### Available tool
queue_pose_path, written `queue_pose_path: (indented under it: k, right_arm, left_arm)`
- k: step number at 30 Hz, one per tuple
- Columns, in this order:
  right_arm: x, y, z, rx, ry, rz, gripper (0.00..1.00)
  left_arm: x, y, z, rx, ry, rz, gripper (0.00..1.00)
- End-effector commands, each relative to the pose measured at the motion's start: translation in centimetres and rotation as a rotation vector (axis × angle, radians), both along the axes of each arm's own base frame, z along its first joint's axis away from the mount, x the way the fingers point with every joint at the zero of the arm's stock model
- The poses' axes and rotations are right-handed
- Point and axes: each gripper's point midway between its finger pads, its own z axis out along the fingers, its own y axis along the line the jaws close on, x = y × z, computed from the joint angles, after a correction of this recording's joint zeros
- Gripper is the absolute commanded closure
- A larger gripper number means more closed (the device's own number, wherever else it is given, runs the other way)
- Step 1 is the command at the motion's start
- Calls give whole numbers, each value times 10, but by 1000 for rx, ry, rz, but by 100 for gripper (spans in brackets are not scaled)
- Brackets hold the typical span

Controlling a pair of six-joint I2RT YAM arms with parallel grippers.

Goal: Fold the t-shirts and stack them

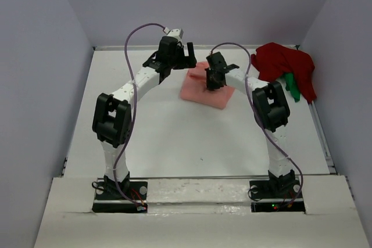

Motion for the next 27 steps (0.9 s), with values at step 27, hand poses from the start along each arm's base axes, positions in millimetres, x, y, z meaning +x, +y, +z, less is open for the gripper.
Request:
queue_pose_path:
  k: [27]
  right_arm:
    - [-167, -30, -12, -115, 89, -153, 100]
  left_arm:
    - [-96, 13, 6, 35, 65, 81, 3]
